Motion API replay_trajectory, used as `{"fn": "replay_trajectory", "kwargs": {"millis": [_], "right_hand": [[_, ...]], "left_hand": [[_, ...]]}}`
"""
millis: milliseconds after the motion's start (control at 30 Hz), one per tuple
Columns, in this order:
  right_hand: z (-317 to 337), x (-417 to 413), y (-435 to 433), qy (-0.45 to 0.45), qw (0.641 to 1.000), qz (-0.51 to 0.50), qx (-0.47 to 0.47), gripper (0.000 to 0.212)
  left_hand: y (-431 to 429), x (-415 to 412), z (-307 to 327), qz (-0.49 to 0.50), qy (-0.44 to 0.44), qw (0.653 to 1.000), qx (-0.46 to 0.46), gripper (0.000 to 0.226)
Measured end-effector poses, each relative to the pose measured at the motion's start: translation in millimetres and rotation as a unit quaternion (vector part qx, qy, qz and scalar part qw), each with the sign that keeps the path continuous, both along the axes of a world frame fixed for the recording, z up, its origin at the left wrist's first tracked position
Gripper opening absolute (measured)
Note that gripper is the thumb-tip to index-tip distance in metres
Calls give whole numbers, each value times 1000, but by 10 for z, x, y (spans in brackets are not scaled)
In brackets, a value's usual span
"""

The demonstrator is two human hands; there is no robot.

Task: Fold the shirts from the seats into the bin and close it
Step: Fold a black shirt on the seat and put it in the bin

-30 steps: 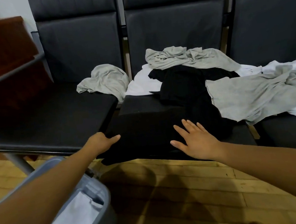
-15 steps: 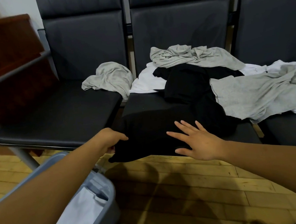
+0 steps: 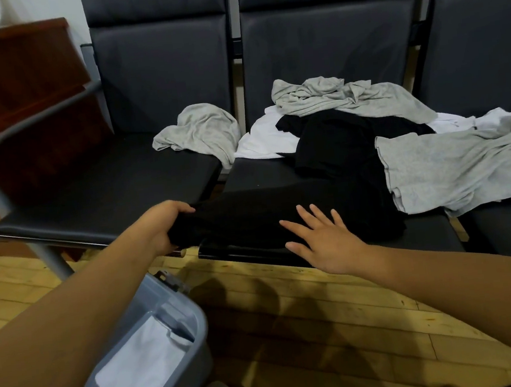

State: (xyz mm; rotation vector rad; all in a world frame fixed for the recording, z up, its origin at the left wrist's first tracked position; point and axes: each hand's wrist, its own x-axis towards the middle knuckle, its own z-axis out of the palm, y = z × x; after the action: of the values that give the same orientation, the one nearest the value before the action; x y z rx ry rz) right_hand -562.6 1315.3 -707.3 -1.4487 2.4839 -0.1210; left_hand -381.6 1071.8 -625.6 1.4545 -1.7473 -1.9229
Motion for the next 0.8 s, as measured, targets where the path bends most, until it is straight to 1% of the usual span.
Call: {"fn": "replay_trajectory", "kwargs": {"millis": [33,100,200,233,300,367,467,533,567,600,633,667,700,733,767,800], "right_hand": [[-2,88,-92,0,1000,0,-1,71],[15,271,-249,-15,1000,14,-8,68],[98,400,-348,-44,998,27,-31,65],[127,376,-335,-35,999,17,-33,64],[152,232,-230,-12,999,-34,-21,62],[137,34,-33,-21,995,-96,0,63],[140,-129,234,-65,991,-113,-6,70],[217,-150,293,-135,981,-126,-55,67],[264,-165,294,-185,967,-149,-95,64],[298,-196,284,-238,943,-182,-141,61],[328,-227,279,-289,911,-220,-196,58],[343,-268,279,-336,870,-257,-252,56],[364,-319,289,-384,821,-296,-301,57],[389,-378,308,-440,760,-337,-341,59],[406,-459,338,-490,698,-369,-370,63],[404,-557,373,-519,654,-395,-383,67]], "left_hand": [[-10,5,53,19,18,1000,-2,15],[-7,6,162,48,42,997,-39,8],[7,-47,305,43,69,993,-91,13],[21,-77,348,33,75,991,-107,16],[75,-154,429,13,96,987,-130,19],[147,-278,493,-4,126,983,-135,23],[343,-535,583,-29,151,979,-135,23],[547,-755,616,-75,155,975,-143,23],[670,-871,621,-101,156,971,-151,23],[810,-994,616,-126,157,966,-160,23],[942,-1109,598,-153,155,961,-172,23],[1066,-1225,559,-186,150,954,-182,24],[1174,-1329,507,-224,140,946,-187,28],[1274,-1417,453,-269,121,938,-184,37],[1358,-1474,410,-313,89,929,-175,51],[1408,-1513,360,-347,53,922,-163,63]]}}
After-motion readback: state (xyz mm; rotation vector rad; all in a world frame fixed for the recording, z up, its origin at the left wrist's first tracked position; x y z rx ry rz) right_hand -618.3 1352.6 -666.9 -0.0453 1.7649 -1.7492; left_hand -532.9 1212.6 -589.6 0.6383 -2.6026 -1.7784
